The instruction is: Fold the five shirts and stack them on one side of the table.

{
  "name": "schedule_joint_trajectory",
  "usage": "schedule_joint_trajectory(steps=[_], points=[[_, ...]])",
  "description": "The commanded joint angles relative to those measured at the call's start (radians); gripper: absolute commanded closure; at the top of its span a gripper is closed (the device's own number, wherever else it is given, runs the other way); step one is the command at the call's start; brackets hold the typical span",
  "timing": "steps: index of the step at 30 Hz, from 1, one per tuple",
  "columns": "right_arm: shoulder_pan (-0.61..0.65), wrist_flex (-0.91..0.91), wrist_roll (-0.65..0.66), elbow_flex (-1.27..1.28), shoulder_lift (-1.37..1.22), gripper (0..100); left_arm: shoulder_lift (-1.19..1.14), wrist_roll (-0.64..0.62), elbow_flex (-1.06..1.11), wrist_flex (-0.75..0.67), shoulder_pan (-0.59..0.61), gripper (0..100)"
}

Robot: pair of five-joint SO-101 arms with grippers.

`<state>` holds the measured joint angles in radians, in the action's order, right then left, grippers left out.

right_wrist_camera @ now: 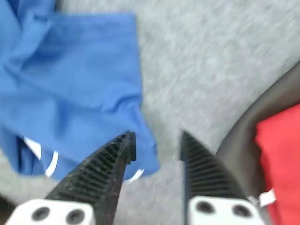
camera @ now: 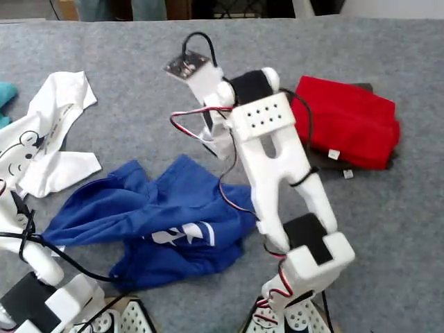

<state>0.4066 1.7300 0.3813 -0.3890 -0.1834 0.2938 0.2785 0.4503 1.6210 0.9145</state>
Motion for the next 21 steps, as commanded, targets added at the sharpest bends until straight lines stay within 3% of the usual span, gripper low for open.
schedule_joint_trajectory(steps=[1, 4, 11, 21], points=[[0.040, -0.075, -0.074, -0.130, -0.125, 78.3, 0.031, 0.009, -0.047, -0.002, 0.004, 97], [0.081, -0.126, -0.097, -0.188, -0.318, 78.7, 0.031, 0.008, -0.031, -0.040, 0.004, 97], [0.169, -0.048, -0.103, -0.510, -0.664, 78.6, 0.031, 0.006, 0.033, -0.055, 0.007, 97], [0.166, 0.035, -0.101, -0.868, -0.997, 78.6, 0.031, 0.006, 0.033, -0.057, 0.005, 97]])
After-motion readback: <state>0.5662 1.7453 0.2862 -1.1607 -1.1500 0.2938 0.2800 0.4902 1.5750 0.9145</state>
